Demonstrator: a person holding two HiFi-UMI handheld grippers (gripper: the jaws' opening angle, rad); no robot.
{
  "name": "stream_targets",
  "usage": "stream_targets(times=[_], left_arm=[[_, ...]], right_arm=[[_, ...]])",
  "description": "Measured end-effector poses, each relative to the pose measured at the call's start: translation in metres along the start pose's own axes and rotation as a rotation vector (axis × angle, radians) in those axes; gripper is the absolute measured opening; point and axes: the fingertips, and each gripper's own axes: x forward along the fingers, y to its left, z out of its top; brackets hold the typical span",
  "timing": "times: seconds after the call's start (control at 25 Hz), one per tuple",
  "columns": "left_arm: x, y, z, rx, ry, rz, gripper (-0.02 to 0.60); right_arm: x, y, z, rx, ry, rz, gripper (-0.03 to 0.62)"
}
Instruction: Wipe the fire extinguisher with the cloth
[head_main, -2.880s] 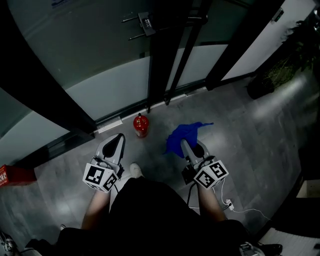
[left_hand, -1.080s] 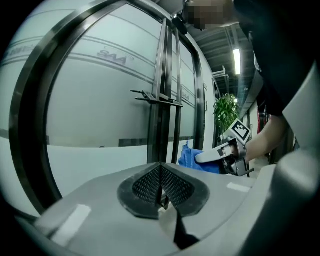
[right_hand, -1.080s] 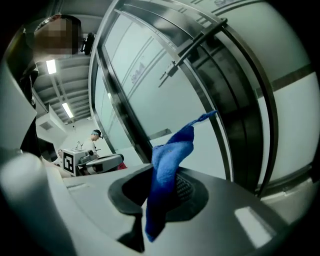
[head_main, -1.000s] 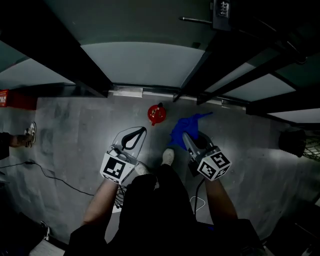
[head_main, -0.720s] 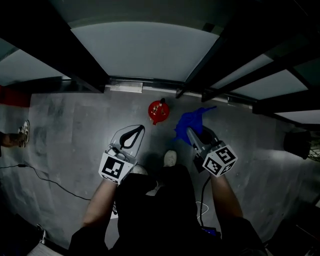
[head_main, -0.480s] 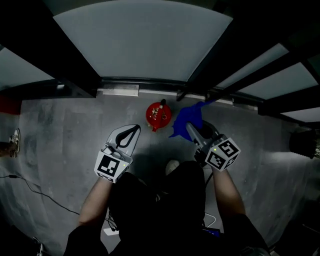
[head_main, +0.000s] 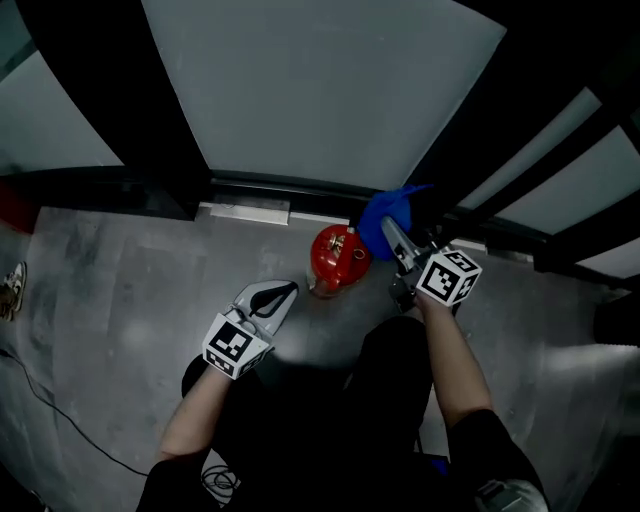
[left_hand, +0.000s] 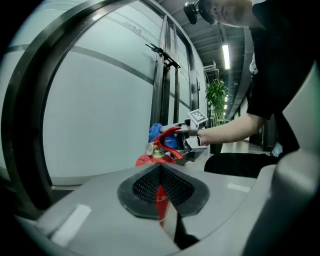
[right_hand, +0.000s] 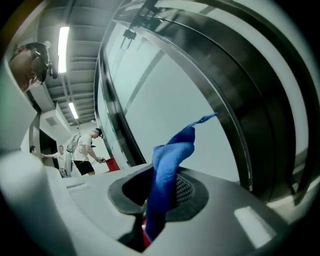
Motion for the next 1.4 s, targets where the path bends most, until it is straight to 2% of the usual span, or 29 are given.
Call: stream_targets(times=[0.16,0.4,0.56,0.8,1.0,1.12,1.24,1.4], left_arm=[[-0.007,-0.012,-0.014,-0.052,0.012,-0.027,0.007],[-0.002,-0.021,-0.032,-0.039,0.021,-0.029,0.006],[0.008,-0.033,-0.039,-0.024,0.029,-0.064,0.006],[0.015,-0.058,-0.043,-0.056,0.048,-0.121,0.007],[0.024,-0.061,-0.041,-0.051,0.049,-0.138,0.006],[0.030,-0.062,-0.035,-0.050,0.030,-0.141,0.007],[0.035,-0.061,-0.032,-0.034,0.019,-0.139,0.006],[0.039,-0.061,-0.033,-0.032,0.013,-0.148,0.006]], right_arm=[[0.015,-0.008,-0.026,0.008,0.092,-0.014,0.063],[0.016,-0.009,-0.049,0.160,0.124,0.029,0.063],[0.010,-0.001,-0.053,0.148,0.143,0.040,0.063],[-0.008,0.012,-0.062,0.126,0.145,0.031,0.063],[-0.007,0.020,-0.069,0.049,0.245,0.011,0.063],[-0.008,0.019,-0.071,0.114,0.275,0.032,0.063],[-0.013,0.019,-0.072,0.165,0.262,0.057,0.063],[-0.022,0.024,-0.078,0.170,0.281,0.073,0.063]])
